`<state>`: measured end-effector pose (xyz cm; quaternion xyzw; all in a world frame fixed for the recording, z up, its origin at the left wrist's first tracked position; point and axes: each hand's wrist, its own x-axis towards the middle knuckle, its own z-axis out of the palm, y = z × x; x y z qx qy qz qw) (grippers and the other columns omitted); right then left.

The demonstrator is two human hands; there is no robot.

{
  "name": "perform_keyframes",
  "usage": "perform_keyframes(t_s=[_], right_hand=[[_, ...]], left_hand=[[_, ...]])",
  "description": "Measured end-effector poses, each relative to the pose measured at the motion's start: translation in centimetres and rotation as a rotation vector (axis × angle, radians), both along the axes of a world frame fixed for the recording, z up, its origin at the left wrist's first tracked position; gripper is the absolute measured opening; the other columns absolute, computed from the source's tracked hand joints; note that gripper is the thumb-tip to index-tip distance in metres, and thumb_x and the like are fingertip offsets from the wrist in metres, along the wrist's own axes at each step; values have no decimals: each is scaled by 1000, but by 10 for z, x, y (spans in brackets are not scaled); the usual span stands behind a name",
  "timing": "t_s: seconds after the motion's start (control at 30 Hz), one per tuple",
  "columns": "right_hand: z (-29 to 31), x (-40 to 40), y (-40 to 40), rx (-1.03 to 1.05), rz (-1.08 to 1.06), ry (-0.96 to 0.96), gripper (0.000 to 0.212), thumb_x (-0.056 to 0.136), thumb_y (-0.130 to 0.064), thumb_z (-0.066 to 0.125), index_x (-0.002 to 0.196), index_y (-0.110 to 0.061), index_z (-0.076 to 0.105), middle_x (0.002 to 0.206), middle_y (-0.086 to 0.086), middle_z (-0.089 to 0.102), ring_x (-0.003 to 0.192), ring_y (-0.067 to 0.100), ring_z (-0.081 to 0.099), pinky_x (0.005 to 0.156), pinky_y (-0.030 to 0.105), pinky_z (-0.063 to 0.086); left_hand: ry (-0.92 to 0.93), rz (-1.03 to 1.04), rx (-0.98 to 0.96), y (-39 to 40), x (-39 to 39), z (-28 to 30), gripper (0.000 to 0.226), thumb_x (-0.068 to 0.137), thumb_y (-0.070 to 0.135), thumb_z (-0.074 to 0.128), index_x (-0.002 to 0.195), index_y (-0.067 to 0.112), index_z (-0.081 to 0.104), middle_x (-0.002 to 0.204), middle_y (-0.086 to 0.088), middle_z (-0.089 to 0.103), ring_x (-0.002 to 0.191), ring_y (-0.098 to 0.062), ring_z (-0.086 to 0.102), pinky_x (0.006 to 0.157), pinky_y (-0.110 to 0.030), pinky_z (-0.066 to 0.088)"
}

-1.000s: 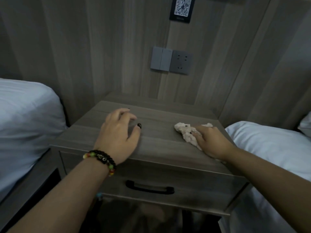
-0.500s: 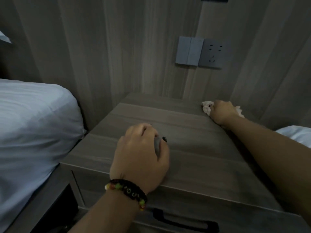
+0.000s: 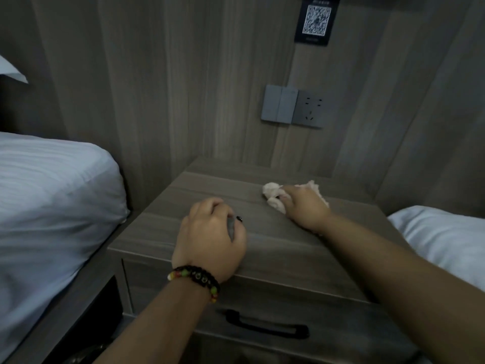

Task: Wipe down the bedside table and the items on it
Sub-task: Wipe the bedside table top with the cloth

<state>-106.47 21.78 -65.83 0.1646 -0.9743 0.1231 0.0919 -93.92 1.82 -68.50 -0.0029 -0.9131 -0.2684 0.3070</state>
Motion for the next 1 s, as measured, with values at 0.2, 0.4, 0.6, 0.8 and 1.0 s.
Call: perform_keyframes(t_s=[0.2,0.4,0.6,0.8,1.0], right_hand=[[-8,76,5,-77,134,43,23,99,-23,45,97,-8,63,94,7,66,87,22,59,69,23,31],[-10,50,22,-135,120,18,21,98,-21,47,86,-22,64,86,2,65,88,21,61,69,25,34],[-14,-45,9,-89,-13,78,30,99,-28,43,109,-11,65,113,16,67,105,34,60,85,36,45],[-1,-118,-28,-15,-58,62,35,101,-24,38,122,-6,60,126,20,59,114,37,53,88,34,40],[1,-116,-50,-82,8,10,31,99,-26,44,115,-6,62,120,16,63,110,32,55,95,35,38]], left_hand=[[-15,-6,0,-1,4,-1,25,85,28,51,97,14,68,117,-2,60,111,-20,51,91,-36,43],[0,-18,-2,-1,0,-1,26,87,29,50,103,16,65,117,2,58,112,-17,49,93,-33,39],[60,-39,-36,-1,-4,-2,31,84,33,49,101,15,66,111,2,61,106,-16,53,86,-32,43],[105,-17,-19,-2,-7,-6,24,82,33,53,98,20,65,110,4,62,103,-14,55,84,-33,46],[86,-2,-31,-4,-7,-6,26,82,37,52,98,21,63,113,4,60,106,-13,54,84,-27,37]])
